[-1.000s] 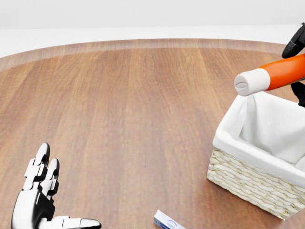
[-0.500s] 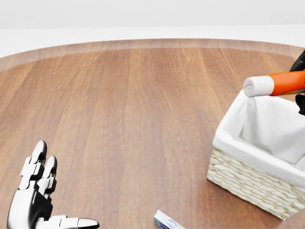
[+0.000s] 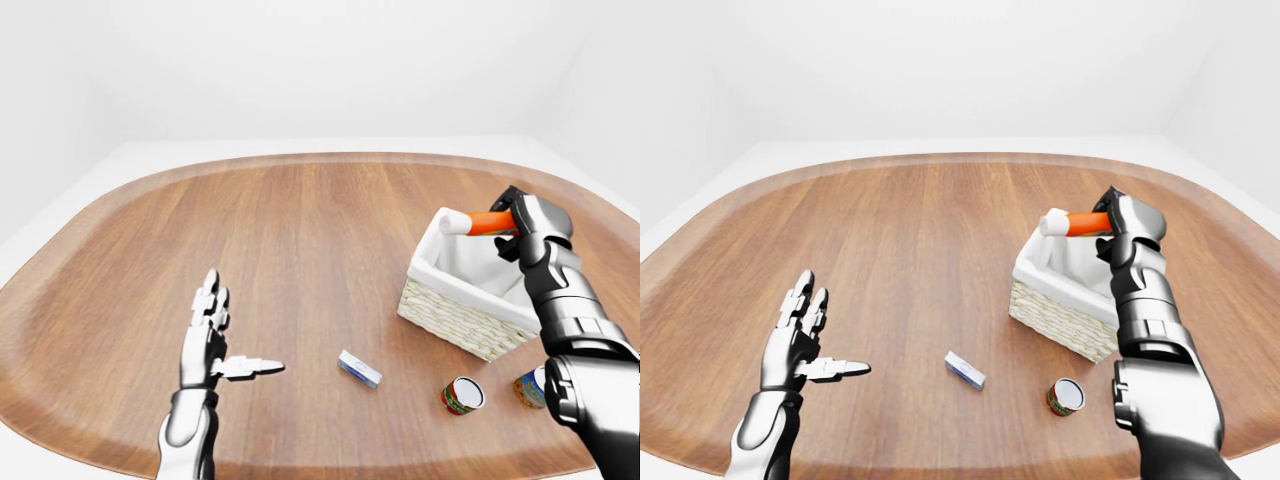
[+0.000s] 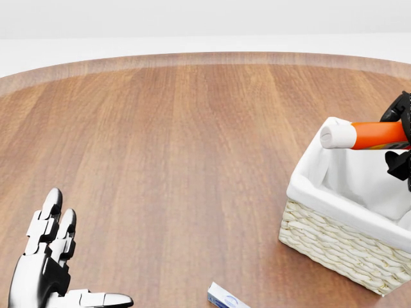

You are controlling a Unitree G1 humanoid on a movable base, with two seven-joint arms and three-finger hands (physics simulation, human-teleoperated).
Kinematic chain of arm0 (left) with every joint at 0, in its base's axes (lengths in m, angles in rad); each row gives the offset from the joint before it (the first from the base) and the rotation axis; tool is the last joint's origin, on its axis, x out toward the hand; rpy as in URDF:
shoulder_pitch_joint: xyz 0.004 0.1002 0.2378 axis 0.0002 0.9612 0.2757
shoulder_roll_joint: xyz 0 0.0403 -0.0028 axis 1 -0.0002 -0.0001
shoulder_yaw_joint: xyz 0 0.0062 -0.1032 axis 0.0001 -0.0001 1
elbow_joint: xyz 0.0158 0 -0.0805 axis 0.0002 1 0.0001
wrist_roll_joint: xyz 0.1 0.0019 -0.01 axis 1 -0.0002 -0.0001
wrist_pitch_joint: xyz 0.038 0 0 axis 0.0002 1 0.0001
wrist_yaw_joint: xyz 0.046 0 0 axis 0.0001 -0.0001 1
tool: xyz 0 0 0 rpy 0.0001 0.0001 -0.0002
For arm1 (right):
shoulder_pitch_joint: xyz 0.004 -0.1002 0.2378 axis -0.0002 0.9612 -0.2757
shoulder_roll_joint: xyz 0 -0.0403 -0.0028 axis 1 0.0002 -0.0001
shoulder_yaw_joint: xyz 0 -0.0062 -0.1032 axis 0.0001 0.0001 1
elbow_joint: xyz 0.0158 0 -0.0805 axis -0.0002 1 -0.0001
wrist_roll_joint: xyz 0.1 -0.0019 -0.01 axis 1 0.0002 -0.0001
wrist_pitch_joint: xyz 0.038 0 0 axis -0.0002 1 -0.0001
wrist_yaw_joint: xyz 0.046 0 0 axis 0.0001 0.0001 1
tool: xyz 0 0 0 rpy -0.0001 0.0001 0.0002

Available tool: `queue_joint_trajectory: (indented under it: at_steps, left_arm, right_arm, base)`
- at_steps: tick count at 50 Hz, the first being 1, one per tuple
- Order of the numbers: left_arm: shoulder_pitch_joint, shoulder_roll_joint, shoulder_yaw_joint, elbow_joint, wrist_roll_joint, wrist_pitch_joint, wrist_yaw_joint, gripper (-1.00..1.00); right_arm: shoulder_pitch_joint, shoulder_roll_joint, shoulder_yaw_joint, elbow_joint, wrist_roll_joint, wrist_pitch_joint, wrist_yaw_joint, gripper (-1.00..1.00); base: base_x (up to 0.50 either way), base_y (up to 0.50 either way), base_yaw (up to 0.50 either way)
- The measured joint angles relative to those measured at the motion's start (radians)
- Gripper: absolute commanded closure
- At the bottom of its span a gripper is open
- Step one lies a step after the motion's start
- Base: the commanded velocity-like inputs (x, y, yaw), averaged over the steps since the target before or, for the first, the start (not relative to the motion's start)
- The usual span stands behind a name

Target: Pick up the ketchup, and put it in the basket.

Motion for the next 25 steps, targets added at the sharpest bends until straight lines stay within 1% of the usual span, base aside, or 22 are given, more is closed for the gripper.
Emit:
queue_joint_trajectory:
  at_steps: [14,25]
  left_arm:
    - [-0.002,0.000,-0.003,0.008,0.003,0.000,0.002,-1.00]
    - [-0.006,0.001,-0.005,0.020,0.005,0.000,0.004,-1.00]
  right_arm:
    - [-0.026,0.012,0.030,0.130,0.008,-0.033,-0.073,1.00]
    - [-0.043,0.021,0.048,0.200,0.015,-0.049,-0.109,1.00]
  base:
    - [0.00,0.00,0.00]
    - [0.00,0.00,0.00]
